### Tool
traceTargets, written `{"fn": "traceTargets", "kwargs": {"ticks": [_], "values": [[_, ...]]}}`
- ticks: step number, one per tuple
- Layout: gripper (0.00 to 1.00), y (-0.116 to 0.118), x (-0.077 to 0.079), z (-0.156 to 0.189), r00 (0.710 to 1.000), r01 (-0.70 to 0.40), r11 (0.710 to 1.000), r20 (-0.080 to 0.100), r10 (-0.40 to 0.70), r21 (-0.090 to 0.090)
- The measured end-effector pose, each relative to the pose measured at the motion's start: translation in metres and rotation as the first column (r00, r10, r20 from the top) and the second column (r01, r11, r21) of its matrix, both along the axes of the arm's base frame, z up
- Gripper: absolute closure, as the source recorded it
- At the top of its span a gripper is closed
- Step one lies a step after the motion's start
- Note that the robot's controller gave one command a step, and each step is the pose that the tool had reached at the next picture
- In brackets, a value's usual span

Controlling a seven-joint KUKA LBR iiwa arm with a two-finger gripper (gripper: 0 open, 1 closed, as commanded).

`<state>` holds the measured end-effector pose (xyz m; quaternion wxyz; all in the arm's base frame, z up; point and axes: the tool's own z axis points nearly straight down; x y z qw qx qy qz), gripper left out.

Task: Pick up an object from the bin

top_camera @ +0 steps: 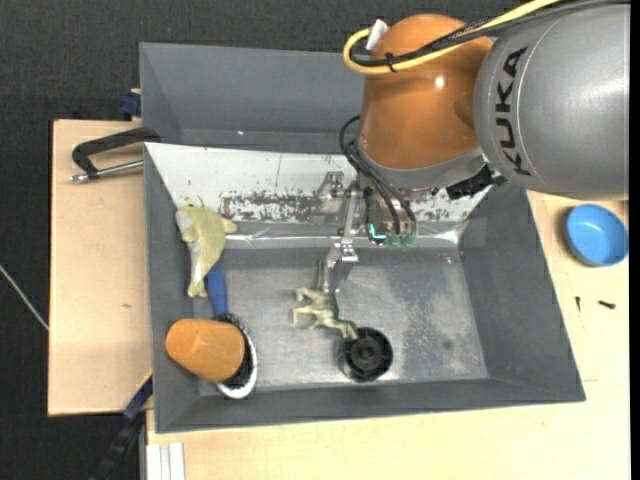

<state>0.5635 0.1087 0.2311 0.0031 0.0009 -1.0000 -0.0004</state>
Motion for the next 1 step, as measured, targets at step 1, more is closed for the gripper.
{"fn": "traceTargets", "kwargs": {"ticks": [1], "values": [[0.00,-0.0520,-0.0409,-0.0764,0.989,-0.148,0.989,-0.002,0.148,-0.001]]}}
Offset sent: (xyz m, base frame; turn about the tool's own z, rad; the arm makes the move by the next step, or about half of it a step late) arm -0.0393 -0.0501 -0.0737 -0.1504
